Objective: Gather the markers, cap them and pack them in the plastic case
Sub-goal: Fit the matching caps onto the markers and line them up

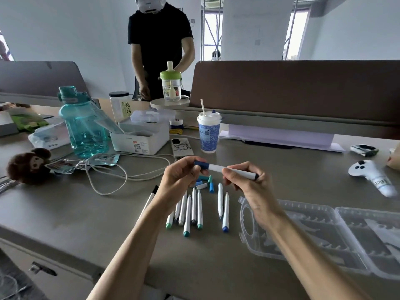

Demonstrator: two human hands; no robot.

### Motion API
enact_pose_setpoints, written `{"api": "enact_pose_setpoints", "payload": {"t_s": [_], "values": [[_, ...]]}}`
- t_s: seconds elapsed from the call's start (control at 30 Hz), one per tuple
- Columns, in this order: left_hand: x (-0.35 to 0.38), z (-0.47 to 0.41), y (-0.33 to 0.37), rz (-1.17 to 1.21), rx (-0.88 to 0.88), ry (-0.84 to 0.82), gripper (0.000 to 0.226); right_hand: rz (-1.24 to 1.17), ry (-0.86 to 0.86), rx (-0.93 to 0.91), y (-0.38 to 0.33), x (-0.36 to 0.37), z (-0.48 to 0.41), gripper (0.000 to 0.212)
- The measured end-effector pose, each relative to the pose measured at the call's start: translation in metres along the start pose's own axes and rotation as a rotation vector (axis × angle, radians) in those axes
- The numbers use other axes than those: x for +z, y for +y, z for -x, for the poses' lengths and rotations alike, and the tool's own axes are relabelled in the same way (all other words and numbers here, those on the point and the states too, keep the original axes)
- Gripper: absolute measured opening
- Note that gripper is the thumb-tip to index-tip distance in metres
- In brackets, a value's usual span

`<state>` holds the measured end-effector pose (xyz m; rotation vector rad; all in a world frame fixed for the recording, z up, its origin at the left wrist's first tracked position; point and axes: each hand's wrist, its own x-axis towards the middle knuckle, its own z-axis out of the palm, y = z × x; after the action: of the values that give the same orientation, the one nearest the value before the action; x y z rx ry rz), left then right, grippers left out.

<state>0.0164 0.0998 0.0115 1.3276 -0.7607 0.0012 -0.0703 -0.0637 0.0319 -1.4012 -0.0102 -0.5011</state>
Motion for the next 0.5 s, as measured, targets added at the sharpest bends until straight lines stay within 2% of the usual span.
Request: {"api": "enact_pose_setpoints", "payload": {"t_s": [0.17,0.23,0.37,0.5], "values": [[0.005,0.003,0.006,-0.135,0.052,0.071,0.02,-0.002,0.067,-0.023,0.004,0.011,0.006,0.011],[0.003,0.008,0.01,-0.167,0.052,0.095,0.021,0.017,0.03,-0.019,0.006,0.015,0.008,0.012],[-0.021,0.02,0.018,-0.041,-0.05,0.294,0.021,0.172,-0.09,-0.02,0.01,0.018,0.011,0.022],[-0.047,0.024,0.02,-0.181,-0.106,0.434,0.02,0.201,-0.043,0.016,0.011,0.011,0.006,0.018]]}}
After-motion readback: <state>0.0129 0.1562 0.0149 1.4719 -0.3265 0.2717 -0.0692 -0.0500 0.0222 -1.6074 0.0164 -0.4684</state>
